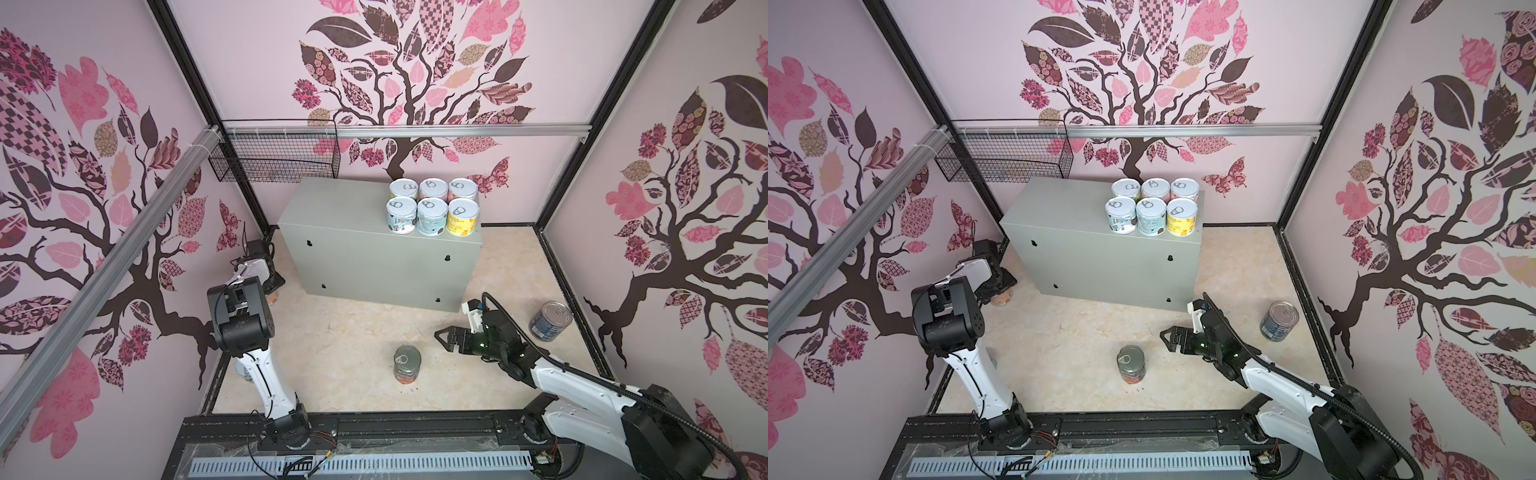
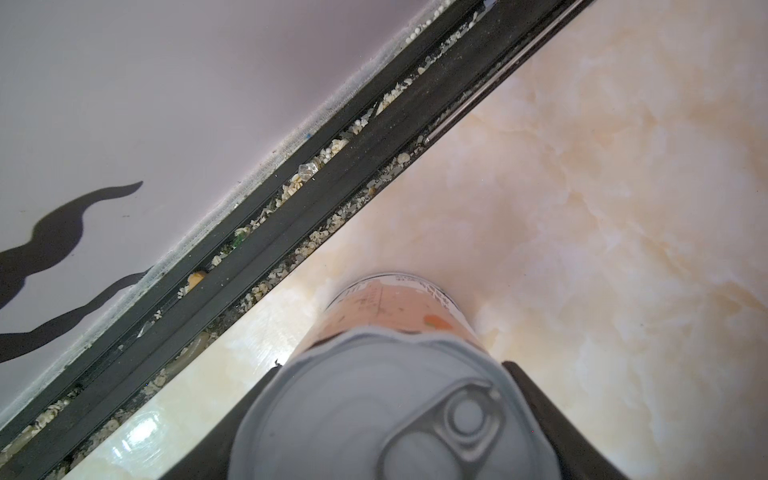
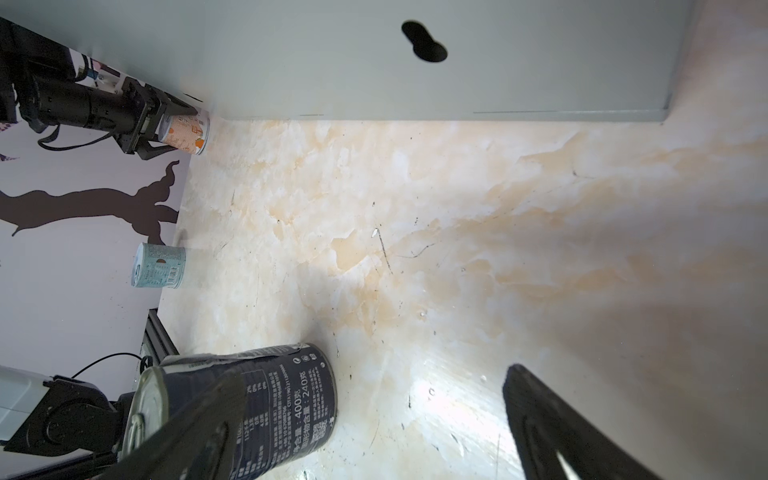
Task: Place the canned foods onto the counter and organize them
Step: 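Close the left gripper around the orange-labelled can and lift it, then carry the orange-labelled can with the left gripper up to the cabinet top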
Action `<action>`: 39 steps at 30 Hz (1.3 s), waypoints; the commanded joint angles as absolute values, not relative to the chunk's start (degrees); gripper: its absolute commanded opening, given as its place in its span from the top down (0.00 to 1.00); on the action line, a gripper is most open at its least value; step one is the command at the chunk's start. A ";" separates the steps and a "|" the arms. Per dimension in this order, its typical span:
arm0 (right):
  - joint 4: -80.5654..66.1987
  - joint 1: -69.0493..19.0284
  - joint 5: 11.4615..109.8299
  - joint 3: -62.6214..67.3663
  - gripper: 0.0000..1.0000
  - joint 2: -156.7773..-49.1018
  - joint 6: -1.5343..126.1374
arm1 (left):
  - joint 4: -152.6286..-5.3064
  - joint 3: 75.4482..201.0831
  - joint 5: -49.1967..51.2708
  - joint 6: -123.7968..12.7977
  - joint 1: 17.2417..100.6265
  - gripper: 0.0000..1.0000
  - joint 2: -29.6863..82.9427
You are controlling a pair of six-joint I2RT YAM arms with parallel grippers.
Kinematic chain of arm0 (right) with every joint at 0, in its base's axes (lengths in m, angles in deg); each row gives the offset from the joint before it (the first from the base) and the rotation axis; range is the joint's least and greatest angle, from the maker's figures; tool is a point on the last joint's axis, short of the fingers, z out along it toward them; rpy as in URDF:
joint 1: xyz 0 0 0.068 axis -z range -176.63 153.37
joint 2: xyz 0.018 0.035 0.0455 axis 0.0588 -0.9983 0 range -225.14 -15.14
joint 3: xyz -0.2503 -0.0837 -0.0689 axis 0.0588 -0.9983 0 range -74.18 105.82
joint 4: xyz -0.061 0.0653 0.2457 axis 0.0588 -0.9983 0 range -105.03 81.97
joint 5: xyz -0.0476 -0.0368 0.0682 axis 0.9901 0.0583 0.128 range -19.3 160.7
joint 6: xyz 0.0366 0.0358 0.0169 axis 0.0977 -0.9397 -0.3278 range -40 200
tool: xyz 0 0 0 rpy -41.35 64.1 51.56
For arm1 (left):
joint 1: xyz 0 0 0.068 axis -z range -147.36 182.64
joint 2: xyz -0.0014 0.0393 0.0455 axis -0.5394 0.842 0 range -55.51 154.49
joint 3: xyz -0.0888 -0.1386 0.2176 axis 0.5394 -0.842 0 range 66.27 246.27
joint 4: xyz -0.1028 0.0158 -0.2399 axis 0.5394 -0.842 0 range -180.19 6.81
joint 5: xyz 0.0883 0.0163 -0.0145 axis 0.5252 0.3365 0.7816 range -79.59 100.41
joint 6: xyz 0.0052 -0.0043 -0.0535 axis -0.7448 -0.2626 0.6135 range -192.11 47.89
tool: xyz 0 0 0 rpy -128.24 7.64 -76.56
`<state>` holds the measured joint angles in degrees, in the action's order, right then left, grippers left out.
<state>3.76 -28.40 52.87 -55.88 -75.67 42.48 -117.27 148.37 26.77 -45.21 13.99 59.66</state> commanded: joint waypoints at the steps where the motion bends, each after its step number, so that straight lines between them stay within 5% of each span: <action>1: 3.88 -28.74 52.68 -56.51 0.00 -74.65 42.76 | -116.07 146.30 27.69 -45.79 14.76 0.44 56.73; 20: -0.09 -28.71 53.99 -55.68 0.00 -70.05 44.42 | -122.11 142.54 21.12 -43.14 15.07 0.48 41.86; 39: -9.43 -28.71 55.74 -50.91 0.00 -66.54 46.58 | -116.86 124.65 9.26 -38.58 18.10 0.48 16.91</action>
<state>-6.95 -28.44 54.80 -53.80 -67.63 45.59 -121.29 126.27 11.49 -39.05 17.92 20.43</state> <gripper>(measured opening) 0.999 0.753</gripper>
